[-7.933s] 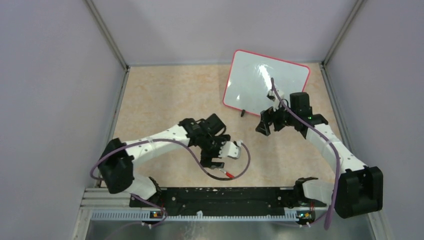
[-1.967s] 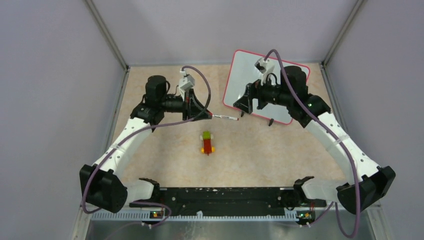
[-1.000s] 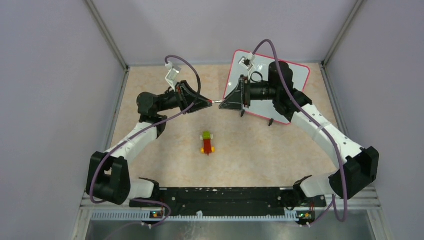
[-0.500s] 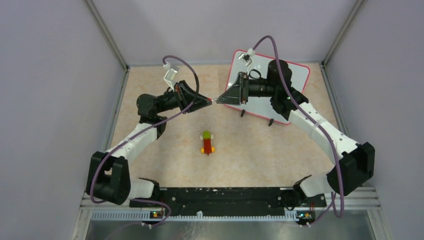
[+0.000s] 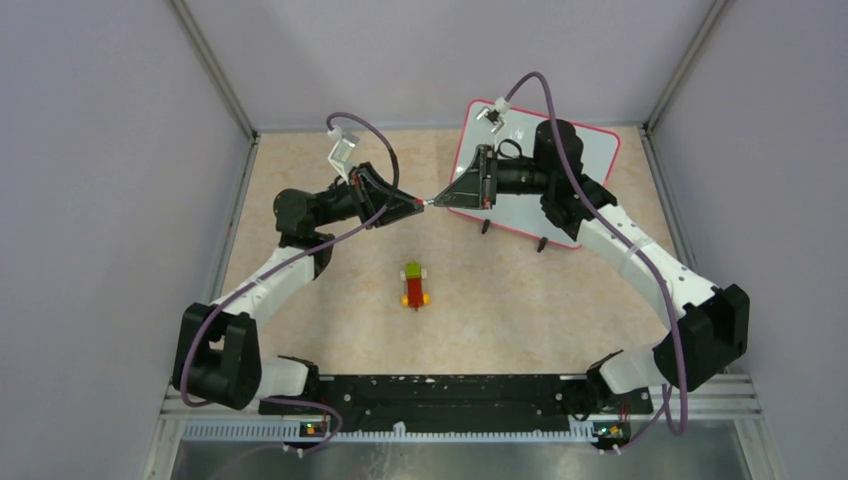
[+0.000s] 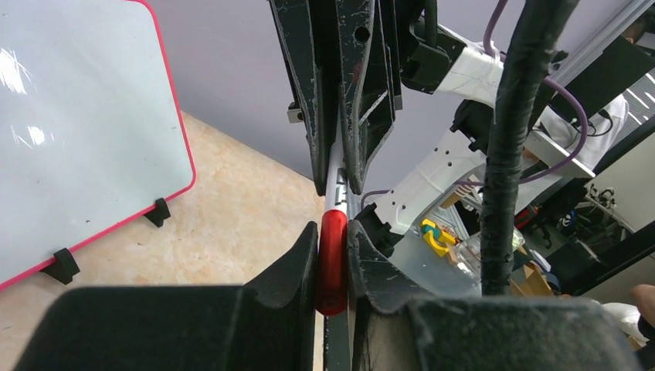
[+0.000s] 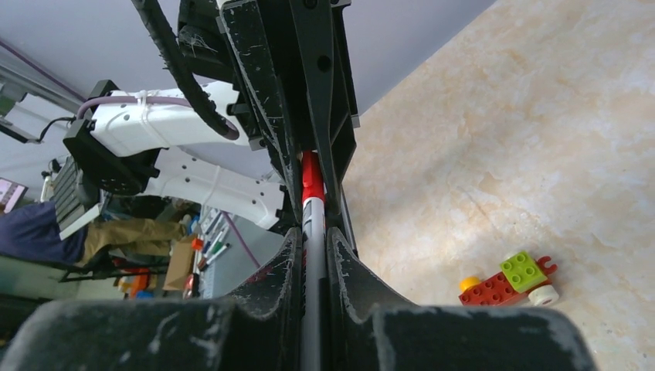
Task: Write a sentence on the whiteboard
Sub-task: Open the whiteboard marker at the center of the board, then place the pen cap at the center of the board, then move the whiteboard stand to the center of the board.
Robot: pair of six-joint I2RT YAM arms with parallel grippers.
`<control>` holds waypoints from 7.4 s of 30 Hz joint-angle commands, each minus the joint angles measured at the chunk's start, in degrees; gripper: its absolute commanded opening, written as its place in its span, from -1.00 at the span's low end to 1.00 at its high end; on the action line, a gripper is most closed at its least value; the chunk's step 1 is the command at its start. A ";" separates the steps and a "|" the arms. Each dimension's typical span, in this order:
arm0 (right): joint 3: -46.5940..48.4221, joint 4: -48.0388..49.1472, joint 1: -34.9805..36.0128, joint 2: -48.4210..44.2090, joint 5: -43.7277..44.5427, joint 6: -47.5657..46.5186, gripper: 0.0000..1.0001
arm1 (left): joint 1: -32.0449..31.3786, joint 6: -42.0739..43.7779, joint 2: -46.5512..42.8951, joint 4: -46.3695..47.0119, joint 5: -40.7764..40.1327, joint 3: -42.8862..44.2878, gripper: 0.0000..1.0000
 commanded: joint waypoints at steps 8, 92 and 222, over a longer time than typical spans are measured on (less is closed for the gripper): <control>0.46 2.60 -11.54 -5.50 -2.20 3.14 -1.00 | 6.68 -0.22 -1.89 1.59 -0.53 -5.45 -1.00; -9.49 -24.52 -42.95 -20.57 -4.36 -29.09 -1.00 | -13.34 56.02 21.13 -60.85 -35.63 26.46 0.41; -13.91 1.97 -59.95 -17.68 -14.24 -6.77 -1.00 | -47.14 153.35 62.18 -136.09 -46.98 80.76 -1.00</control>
